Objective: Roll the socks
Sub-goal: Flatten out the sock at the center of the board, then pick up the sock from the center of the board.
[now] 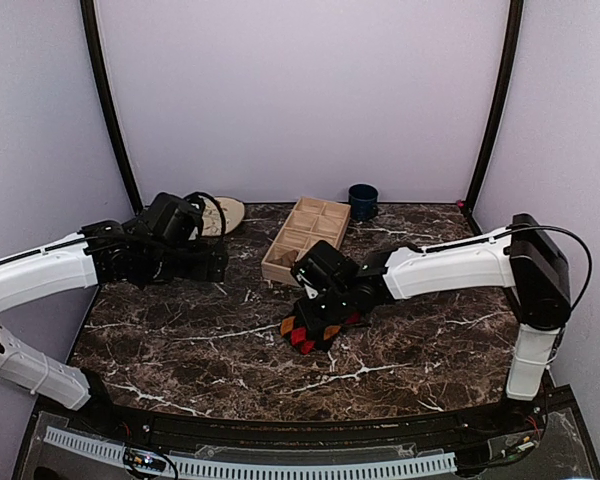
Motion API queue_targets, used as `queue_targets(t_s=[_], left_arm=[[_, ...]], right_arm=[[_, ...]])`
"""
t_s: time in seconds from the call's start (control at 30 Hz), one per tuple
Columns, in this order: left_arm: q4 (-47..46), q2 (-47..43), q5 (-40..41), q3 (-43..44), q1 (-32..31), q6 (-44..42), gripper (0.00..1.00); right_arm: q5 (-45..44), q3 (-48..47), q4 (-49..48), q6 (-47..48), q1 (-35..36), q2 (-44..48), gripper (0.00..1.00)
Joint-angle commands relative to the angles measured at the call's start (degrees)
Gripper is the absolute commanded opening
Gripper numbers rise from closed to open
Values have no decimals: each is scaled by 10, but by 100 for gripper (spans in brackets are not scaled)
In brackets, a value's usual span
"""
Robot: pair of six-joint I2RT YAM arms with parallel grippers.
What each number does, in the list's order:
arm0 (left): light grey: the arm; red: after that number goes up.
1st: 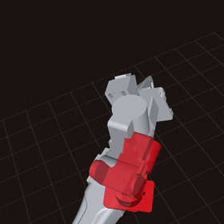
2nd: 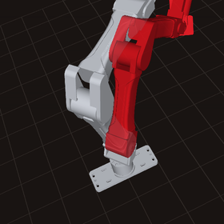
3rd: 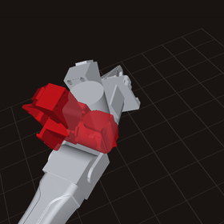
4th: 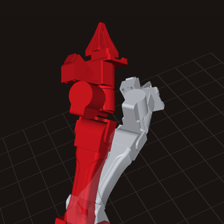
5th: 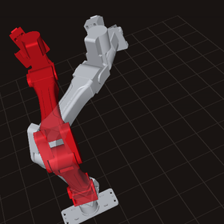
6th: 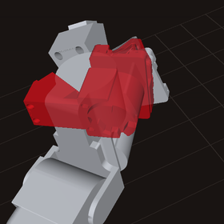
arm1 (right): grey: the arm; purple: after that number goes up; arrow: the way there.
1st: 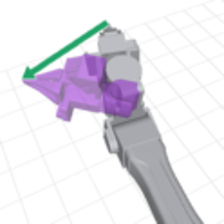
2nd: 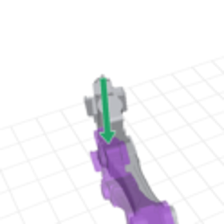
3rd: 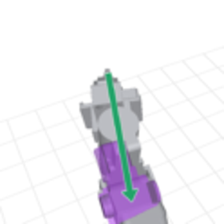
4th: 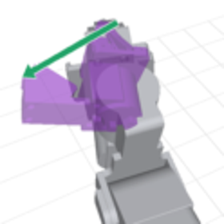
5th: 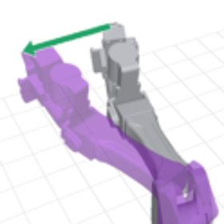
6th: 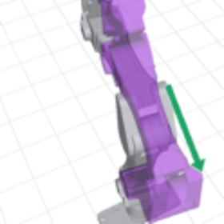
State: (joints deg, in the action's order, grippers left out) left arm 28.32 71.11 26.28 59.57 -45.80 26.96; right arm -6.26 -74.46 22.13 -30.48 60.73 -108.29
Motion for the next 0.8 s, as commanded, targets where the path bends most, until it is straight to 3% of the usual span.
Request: queue_targets(t_s=[0.0, 0.37, 0.53, 0.77], left_arm=[[-13, 20, 15, 15, -30, -15, 99], [-34, 81, 29, 20, -92, -14, 99], [-29, 80, 32, 13, -95, 6, 99], [-23, 82, 35, 9, -104, 11, 99]], right_arm=[[5, 19, -30, -1, -20, 32, 18], [42, 63, -35, 24, -62, 66, 19], [96, 67, -49, 31, -63, 65, 32], [160, 80, -72, -10, -70, 38, 33]])
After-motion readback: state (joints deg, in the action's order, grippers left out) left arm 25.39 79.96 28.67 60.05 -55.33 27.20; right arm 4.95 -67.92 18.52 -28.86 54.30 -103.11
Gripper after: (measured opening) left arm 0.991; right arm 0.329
